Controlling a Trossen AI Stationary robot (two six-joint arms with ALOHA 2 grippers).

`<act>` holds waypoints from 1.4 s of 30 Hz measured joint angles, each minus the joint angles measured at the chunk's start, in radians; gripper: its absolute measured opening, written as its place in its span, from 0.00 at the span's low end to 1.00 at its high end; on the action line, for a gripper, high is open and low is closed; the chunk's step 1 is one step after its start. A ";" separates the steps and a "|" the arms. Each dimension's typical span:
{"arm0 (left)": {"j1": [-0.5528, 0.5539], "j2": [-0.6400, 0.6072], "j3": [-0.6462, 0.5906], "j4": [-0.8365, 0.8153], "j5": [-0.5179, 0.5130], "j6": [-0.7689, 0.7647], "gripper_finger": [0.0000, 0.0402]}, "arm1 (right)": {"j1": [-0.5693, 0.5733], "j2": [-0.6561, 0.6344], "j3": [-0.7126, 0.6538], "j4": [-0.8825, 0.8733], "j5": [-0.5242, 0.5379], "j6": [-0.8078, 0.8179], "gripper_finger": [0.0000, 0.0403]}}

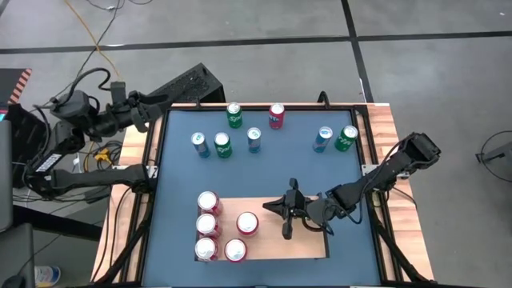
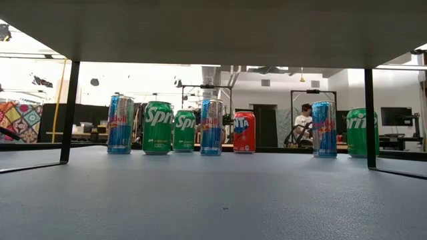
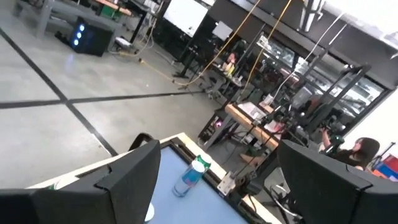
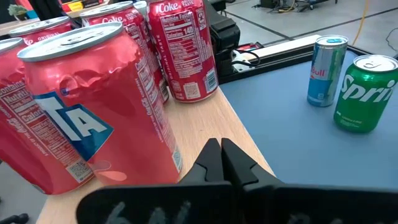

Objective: Place canned beverage on shelf
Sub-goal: Put the bottom orange soda can on the shelf aligned with the other orange soda can

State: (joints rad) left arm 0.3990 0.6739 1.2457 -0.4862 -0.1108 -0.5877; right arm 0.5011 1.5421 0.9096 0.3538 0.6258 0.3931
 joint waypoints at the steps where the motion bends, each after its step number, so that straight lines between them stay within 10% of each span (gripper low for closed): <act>1: -0.004 0.000 0.000 -0.009 -0.001 0.000 0.77 | 0.000 0.000 0.000 0.000 0.000 0.000 0.00; 42: -0.189 0.000 -0.071 -0.022 -0.209 0.003 0.77 | -0.025 0.000 0.000 -0.001 -0.090 -0.021 0.00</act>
State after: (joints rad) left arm 0.2104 0.6735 1.1744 -0.5087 -0.3198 -0.5846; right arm 0.4758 1.5425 0.9096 0.3527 0.5362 0.3725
